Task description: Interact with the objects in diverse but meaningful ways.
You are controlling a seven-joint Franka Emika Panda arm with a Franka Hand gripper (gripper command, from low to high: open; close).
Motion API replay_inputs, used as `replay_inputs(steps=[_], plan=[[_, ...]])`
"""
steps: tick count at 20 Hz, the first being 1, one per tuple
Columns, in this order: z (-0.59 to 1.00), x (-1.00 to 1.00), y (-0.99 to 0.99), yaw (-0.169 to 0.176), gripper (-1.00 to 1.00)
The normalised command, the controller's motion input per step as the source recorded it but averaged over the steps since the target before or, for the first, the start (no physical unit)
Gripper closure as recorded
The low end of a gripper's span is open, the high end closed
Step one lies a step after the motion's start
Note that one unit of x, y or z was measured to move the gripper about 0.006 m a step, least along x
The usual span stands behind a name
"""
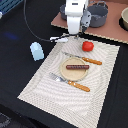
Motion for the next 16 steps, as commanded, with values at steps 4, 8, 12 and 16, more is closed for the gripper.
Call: replay_inputs(steps=[4,8,12,16], plan=[[0.6,0.5,0.0,-0.009,-1.0],[0.55,0.54,0.0,0.0,-1.0],[0.33,0.71,0.0,0.014,-1.0],[0.2,0.71,0.0,0.054,-1.0]])
